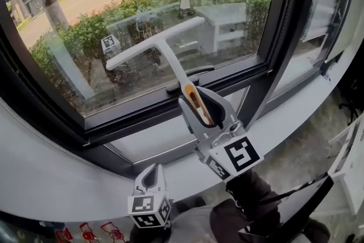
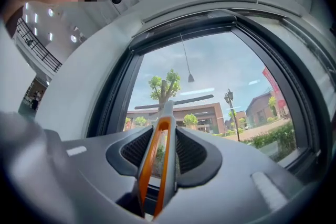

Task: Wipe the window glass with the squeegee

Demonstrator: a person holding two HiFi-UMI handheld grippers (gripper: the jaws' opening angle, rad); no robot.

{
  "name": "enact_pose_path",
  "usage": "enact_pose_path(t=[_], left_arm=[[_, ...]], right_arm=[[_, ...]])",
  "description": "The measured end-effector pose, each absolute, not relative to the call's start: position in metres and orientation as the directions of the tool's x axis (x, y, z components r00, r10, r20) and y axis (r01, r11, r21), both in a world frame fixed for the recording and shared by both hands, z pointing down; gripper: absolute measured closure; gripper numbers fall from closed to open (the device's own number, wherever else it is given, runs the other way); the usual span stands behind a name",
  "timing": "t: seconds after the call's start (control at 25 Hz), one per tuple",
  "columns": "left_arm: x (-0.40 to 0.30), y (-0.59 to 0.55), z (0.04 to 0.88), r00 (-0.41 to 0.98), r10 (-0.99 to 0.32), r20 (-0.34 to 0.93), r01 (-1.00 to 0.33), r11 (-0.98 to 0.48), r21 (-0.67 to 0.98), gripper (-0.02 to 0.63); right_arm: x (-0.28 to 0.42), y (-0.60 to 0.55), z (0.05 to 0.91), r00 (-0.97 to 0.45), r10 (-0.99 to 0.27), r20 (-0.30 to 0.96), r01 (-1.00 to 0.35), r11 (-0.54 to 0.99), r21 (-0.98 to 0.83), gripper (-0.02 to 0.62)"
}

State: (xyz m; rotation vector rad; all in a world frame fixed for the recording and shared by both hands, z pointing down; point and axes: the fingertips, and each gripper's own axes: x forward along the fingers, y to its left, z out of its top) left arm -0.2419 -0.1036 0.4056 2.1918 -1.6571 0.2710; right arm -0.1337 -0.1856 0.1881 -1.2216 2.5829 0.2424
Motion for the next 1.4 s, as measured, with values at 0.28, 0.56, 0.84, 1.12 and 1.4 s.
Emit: enact_pose_path(t=[0.28,0.56,0.84,1.12,1.4], left_arm=[[-0.242,-0.076,0.398,0.202,-0.897,0.393,-0.977,-0.154,0.15,0.606],[-0.259,-0.057,0.398,0.186,-0.897,0.4,-0.98,-0.142,0.138,0.606],[-0.29,-0.045,0.401,0.231,-0.887,0.4,-0.972,-0.195,0.13,0.606],[-0.299,-0.055,0.391,0.255,-0.892,0.373,-0.967,-0.223,0.127,0.606],[-0.309,-0.059,0.384,0.253,-0.902,0.351,-0.967,-0.224,0.12,0.606]], right_arm=[[-0.154,-0.176,0.153,-0.659,-0.646,-0.386,-0.713,0.7,0.045,0.466],[-0.169,-0.182,0.123,-0.622,-0.641,-0.449,-0.732,0.68,0.045,0.465],[-0.203,-0.189,0.093,-0.554,-0.662,-0.505,-0.793,0.604,0.079,0.465],[-0.211,-0.199,0.074,-0.513,-0.675,-0.53,-0.82,0.568,0.071,0.465],[-0.218,-0.21,0.072,-0.496,-0.687,-0.531,-0.829,0.556,0.057,0.465]])
